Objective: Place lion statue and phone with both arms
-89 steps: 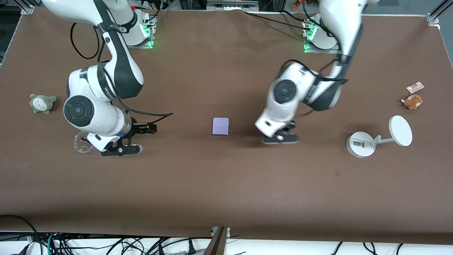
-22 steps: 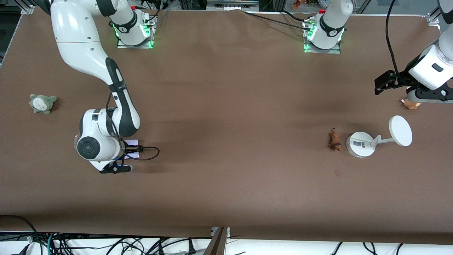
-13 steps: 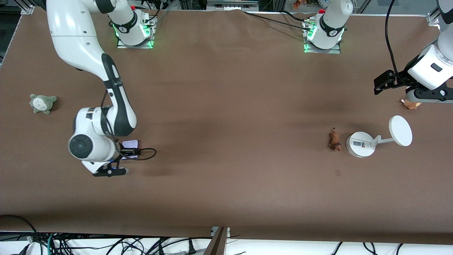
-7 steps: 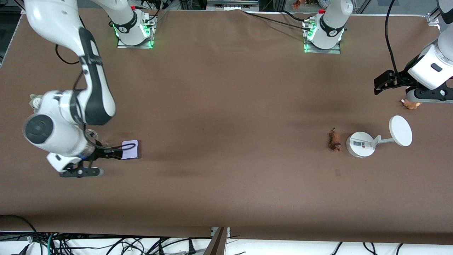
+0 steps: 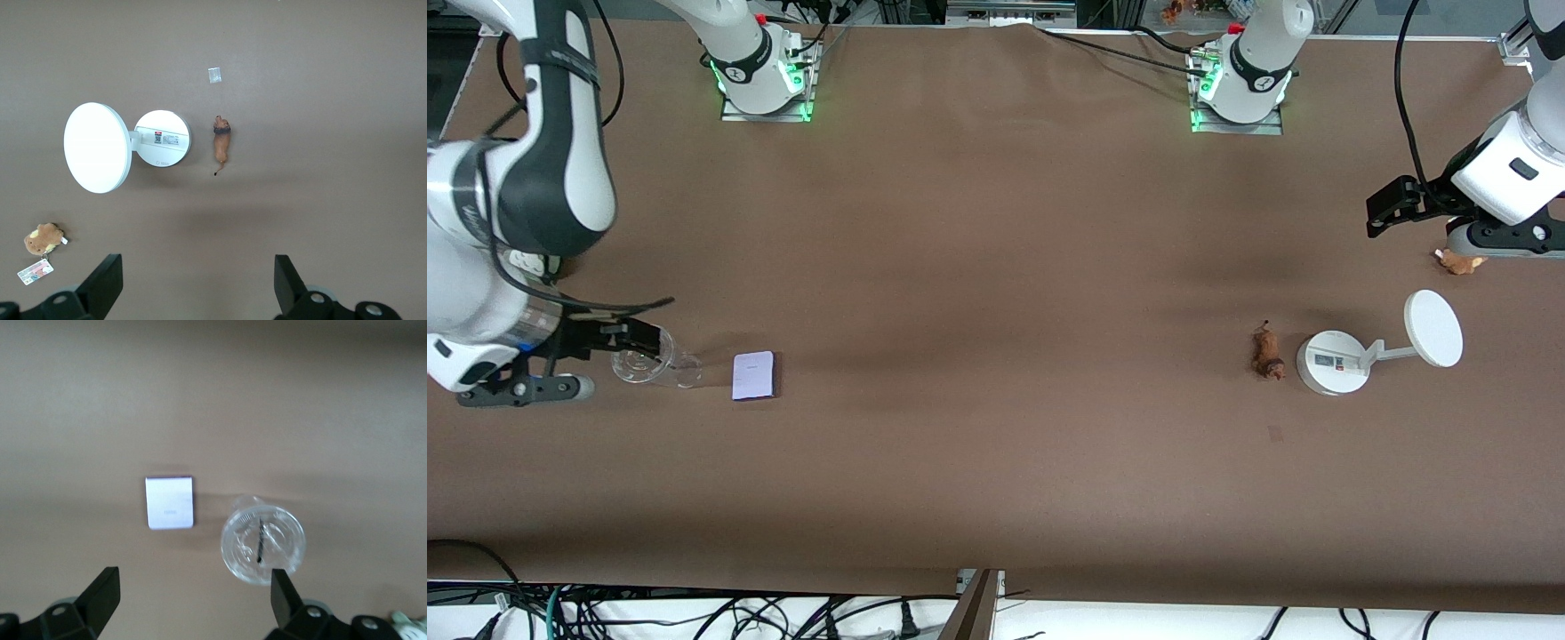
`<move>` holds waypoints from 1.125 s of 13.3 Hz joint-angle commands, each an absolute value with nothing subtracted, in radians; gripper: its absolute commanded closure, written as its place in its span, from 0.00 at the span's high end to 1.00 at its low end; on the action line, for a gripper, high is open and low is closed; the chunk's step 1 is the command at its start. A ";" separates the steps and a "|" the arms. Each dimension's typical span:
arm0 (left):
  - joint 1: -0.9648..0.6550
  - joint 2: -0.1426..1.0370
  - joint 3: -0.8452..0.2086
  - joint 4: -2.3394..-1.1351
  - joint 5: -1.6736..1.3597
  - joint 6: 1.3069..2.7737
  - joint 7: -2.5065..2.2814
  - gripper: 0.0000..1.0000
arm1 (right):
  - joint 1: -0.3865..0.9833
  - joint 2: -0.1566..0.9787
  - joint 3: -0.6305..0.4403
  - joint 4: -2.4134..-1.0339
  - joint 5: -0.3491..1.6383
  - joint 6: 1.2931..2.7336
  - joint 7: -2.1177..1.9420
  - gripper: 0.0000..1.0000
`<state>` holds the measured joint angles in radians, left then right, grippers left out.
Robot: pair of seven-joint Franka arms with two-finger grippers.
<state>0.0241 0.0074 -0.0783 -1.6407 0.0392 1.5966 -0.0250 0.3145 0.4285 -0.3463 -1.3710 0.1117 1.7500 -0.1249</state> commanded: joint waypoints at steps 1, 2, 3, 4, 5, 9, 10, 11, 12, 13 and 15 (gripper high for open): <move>0.031 -0.006 -0.083 -1.638 0.037 1.583 -0.005 1.00 | 0.283 0.345 -0.321 -1.387 0.101 1.685 -0.127 1.00; 0.031 -0.006 -0.083 -1.638 0.037 1.583 -0.005 1.00 | 0.244 0.304 -0.283 -1.416 0.101 1.678 -0.124 1.00; 0.031 -0.006 -0.083 -1.638 0.037 1.582 -0.006 1.00 | 0.197 0.254 -0.232 -1.455 0.101 1.678 -0.126 1.00; 0.031 -0.006 -0.083 -1.638 0.037 1.582 -0.005 1.00 | 0.163 0.198 -0.183 -1.497 0.100 1.671 -0.127 1.00; 0.031 -0.006 -0.083 -1.638 0.037 1.582 -0.006 1.00 | 0.150 0.161 -0.157 -1.534 0.097 1.655 -0.127 1.00; 0.031 -0.006 -0.083 -1.638 0.037 1.583 -0.006 1.00 | 0.054 0.049 -0.069 -1.605 0.069 1.571 -0.133 1.00; 0.031 -0.006 -0.083 -1.638 0.037 1.582 -0.006 1.00 | 0.052 0.041 -0.068 -1.598 0.058 1.550 -0.135 1.00; 0.031 -0.006 -0.083 -1.638 0.037 1.582 -0.006 1.00 | 0.051 0.040 -0.067 -1.600 0.051 1.545 -0.135 1.00; 0.031 -0.006 -0.083 -1.638 0.037 1.582 -0.005 1.00 | 0.048 0.044 -0.071 -1.595 0.042 1.545 -0.137 1.00; 0.031 -0.006 -0.083 -1.638 0.037 1.582 -0.006 1.00 | 0.048 0.054 -0.072 -1.577 0.031 1.526 -0.138 1.00; 0.029 -0.006 -0.084 -1.638 0.037 1.582 -0.006 1.00 | 0.052 0.075 -0.072 -1.531 0.005 1.500 -0.138 1.00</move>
<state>0.0240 0.0073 -0.0786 -1.6405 0.0392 1.5965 -0.0250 0.0675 0.0605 -0.0913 -1.5701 0.0345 1.5315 -0.1256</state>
